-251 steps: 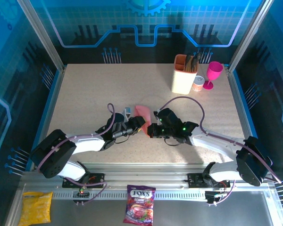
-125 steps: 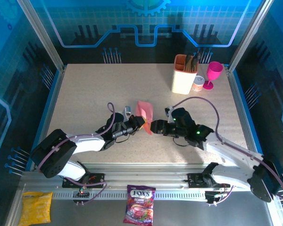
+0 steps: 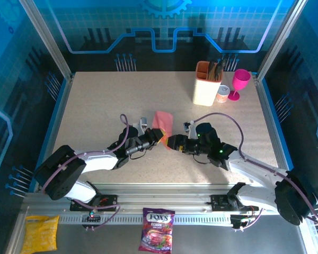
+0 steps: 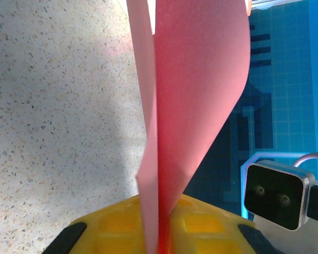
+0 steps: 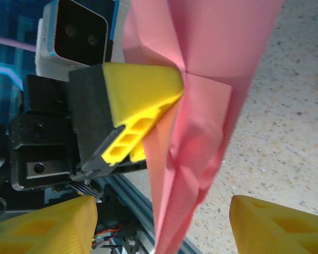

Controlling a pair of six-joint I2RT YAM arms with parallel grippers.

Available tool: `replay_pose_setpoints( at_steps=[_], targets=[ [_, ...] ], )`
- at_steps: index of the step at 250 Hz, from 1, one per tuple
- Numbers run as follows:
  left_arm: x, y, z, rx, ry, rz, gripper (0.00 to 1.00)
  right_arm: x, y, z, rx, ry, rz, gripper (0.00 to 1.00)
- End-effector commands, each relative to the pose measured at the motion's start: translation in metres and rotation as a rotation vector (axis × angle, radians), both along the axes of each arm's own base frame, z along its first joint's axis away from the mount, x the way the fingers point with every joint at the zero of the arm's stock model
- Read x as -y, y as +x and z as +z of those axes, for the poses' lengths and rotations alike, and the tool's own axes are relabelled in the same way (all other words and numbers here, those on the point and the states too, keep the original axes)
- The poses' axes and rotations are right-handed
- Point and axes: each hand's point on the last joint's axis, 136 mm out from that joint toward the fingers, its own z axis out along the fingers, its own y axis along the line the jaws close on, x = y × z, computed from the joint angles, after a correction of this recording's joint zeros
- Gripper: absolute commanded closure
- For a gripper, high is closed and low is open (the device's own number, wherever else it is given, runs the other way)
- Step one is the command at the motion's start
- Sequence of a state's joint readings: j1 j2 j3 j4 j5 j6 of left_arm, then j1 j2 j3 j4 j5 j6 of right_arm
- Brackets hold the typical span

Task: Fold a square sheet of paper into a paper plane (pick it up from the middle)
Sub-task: Turn over the paper at the center of the table.

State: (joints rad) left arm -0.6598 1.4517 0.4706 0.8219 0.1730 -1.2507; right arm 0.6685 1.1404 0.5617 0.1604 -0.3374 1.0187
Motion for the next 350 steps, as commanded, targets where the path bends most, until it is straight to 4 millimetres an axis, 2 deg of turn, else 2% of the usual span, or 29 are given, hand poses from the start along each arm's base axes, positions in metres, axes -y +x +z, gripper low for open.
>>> replay_pose_setpoints(
  at_steps=[1, 47, 87, 120, 146, 162, 172, 199, 211, 233, 258, 285, 303, 325, 350],
  targets=[
    [0.007, 0.0, 0.029, 0.089, -0.036, -0.024, 0.86, -0.016, -0.001, 0.01, 0.01, 0.063, 0.046, 0.32],
    [0.006, 0.0, 0.03, 0.092, -0.036, -0.02, 0.86, -0.027, -0.001, 0.003, -0.002, 0.066, 0.061, 0.35],
    [0.006, 0.0, 0.032, 0.096, -0.037, -0.02, 0.85, -0.024, 0.0, -0.001, -0.005, 0.076, 0.044, 0.44],
    [0.006, 0.0, 0.032, 0.097, -0.038, -0.022, 0.85, -0.019, 0.002, 0.002, -0.001, 0.082, 0.033, 0.6],
    [0.006, 0.0, 0.033, 0.098, -0.039, -0.022, 0.83, -0.015, 0.003, 0.003, 0.004, 0.088, 0.024, 0.78],
    [0.007, 0.0, 0.033, 0.1, -0.041, -0.023, 0.78, -0.012, 0.004, 0.003, 0.003, 0.098, 0.013, 0.92],
    [0.007, 0.0, 0.033, 0.1, -0.042, -0.022, 0.71, -0.009, 0.004, 0.003, 0.002, 0.106, 0.003, 1.0],
    [0.0, 0.005, 0.038, 0.119, -0.039, -0.002, 0.5, 0.002, 0.003, -0.001, 0.001, 0.094, -0.016, 1.0],
    [-0.009, 0.009, 0.04, 0.125, -0.037, 0.019, 0.44, 0.009, 0.002, -0.002, 0.009, 0.064, -0.025, 1.0],
    [-0.033, 0.016, 0.039, 0.122, -0.023, 0.069, 0.35, 0.033, -0.003, -0.013, 0.001, -0.12, -0.042, 1.0],
    [-0.062, 0.019, 0.033, 0.113, 0.003, 0.119, 0.31, 0.076, -0.008, -0.019, 0.031, -0.473, -0.064, 1.0],
    [-0.094, 0.016, 0.018, 0.088, 0.081, 0.168, 0.26, 0.125, -0.01, -0.017, 0.058, -0.837, -0.093, 1.0],
    [-0.11, 0.011, 0.009, 0.075, 0.163, 0.189, 0.24, 0.152, -0.005, -0.005, 0.093, -1.075, -0.119, 1.0],
    [-0.129, 0.003, 0.003, 0.059, 0.27, 0.21, 0.22, 0.177, -0.003, 0.002, 0.099, -1.349, -0.124, 1.0],
    [-0.147, -0.005, 0.002, 0.042, 0.33, 0.235, 0.21, 0.182, -0.001, 0.003, 0.099, -1.561, -0.096, 1.0]
  ],
)
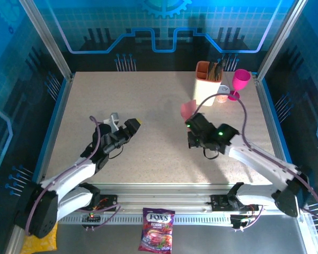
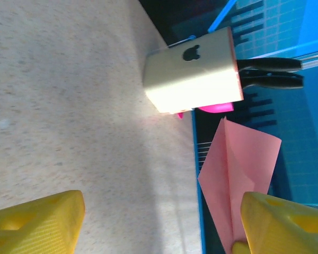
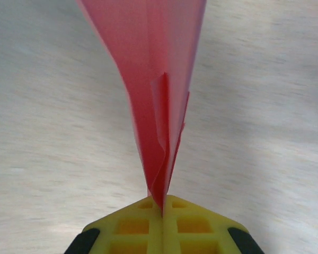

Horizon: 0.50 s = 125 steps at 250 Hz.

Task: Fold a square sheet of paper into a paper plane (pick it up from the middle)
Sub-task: Turn over the paper at the center of the table.

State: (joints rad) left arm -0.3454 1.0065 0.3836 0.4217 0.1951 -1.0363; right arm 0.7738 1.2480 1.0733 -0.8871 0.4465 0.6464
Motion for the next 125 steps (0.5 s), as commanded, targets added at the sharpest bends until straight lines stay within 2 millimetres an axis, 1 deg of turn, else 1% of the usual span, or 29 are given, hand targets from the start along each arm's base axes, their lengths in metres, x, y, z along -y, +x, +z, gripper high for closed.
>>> replay_pose_setpoints(
  at_steps=[1, 20, 48, 76, 105, 125],
  targets=[
    [-0.024, -0.016, -0.025, -0.084, 0.158, 0.015, 0.21, 0.065, -0.017, -0.004, -0.063, -0.551, -0.005, 1.0],
    [-0.038, -0.021, -0.026, -0.107, 0.17, 0.052, 0.2, 0.06, -0.017, -0.009, -0.085, -0.69, 0.004, 1.0],
    [-0.051, -0.027, -0.027, -0.132, 0.169, 0.081, 0.2, 0.038, -0.02, -0.028, -0.128, -0.831, 0.051, 1.0],
    [-0.054, -0.029, -0.027, -0.134, 0.153, 0.082, 0.2, 0.006, -0.028, -0.054, -0.163, -0.936, 0.109, 1.0],
    [-0.056, -0.028, -0.028, -0.139, 0.133, 0.088, 0.2, -0.033, -0.042, -0.088, -0.212, -0.936, 0.188, 1.0],
    [-0.057, -0.027, -0.025, -0.133, 0.123, 0.089, 0.2, -0.06, -0.053, -0.11, -0.246, -0.881, 0.248, 0.75]
  ],
)
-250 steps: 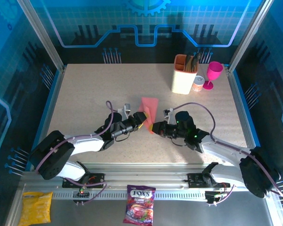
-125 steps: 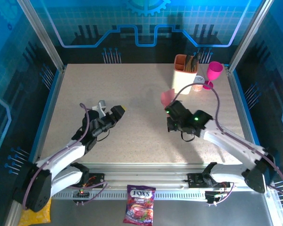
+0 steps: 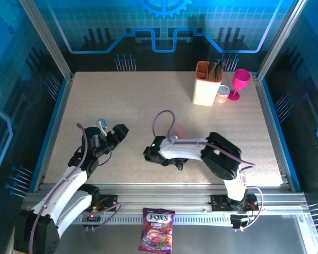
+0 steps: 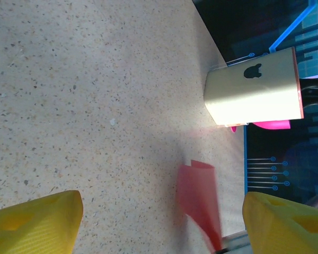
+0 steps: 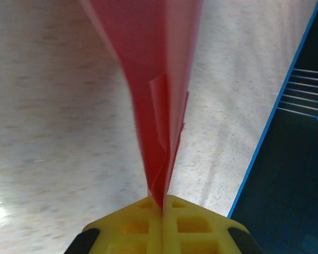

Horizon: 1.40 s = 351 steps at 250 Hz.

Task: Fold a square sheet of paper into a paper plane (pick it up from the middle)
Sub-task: Turn over the paper at the center of the table.

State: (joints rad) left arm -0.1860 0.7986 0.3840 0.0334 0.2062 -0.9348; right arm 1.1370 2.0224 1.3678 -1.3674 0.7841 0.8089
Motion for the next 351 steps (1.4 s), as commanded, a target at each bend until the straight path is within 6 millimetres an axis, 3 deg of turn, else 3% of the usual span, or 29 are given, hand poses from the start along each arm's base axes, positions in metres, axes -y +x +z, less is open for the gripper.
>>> replay_pose_setpoints(
  at_steps=[1, 18, 38, 64, 86, 119, 144, 181, 227, 247, 288, 351],
  targets=[
    [0.0, -0.004, -0.002, -0.011, -0.003, -0.023, 0.2, -0.028, -0.017, -0.017, -0.052, 0.036, 0.015, 0.74],
    [0.0, -0.002, 0.002, -0.003, -0.007, -0.026, 0.2, -0.051, -0.025, -0.03, -0.106, 0.128, 0.034, 0.53],
    [0.001, 0.0, 0.004, -0.003, -0.008, -0.036, 0.2, -0.071, -0.03, -0.026, -0.155, 0.276, 0.055, 0.41],
    [0.004, 0.001, 0.007, -0.004, -0.005, -0.06, 0.2, -0.088, -0.022, 0.009, -0.174, 0.541, 0.059, 0.36],
    [0.008, 0.002, 0.011, 0.0, -0.008, -0.087, 0.2, -0.086, -0.006, 0.042, -0.163, 0.776, 0.034, 0.35],
    [0.024, 0.001, 0.024, 0.03, -0.034, -0.161, 0.2, -0.053, 0.02, 0.077, -0.071, 1.043, -0.067, 0.36],
    [0.057, -0.006, 0.045, 0.085, -0.028, -0.257, 0.21, -0.011, 0.035, 0.083, 0.013, 1.192, -0.187, 0.36],
    [0.143, -0.028, 0.068, 0.138, 0.033, -0.457, 0.21, 0.048, 0.047, 0.07, 0.092, 1.338, -0.384, 0.36],
    [0.258, -0.05, 0.048, 0.097, 0.03, -0.677, 0.21, 0.103, 0.054, 0.061, 0.19, 1.45, -0.579, 0.36],
    [0.294, -0.055, 0.031, 0.061, 0.023, -0.737, 0.22, 0.119, 0.052, 0.055, 0.221, 1.51, -0.657, 0.36],
    [0.319, -0.05, 0.0, 0.012, 0.008, -0.755, 0.23, 0.132, 0.046, 0.042, 0.238, 1.589, -0.739, 0.37],
    [0.325, -0.042, -0.034, -0.037, 0.042, -0.766, 0.24, 0.126, 0.036, 0.026, 0.198, 1.611, -0.739, 0.37]
  ],
)
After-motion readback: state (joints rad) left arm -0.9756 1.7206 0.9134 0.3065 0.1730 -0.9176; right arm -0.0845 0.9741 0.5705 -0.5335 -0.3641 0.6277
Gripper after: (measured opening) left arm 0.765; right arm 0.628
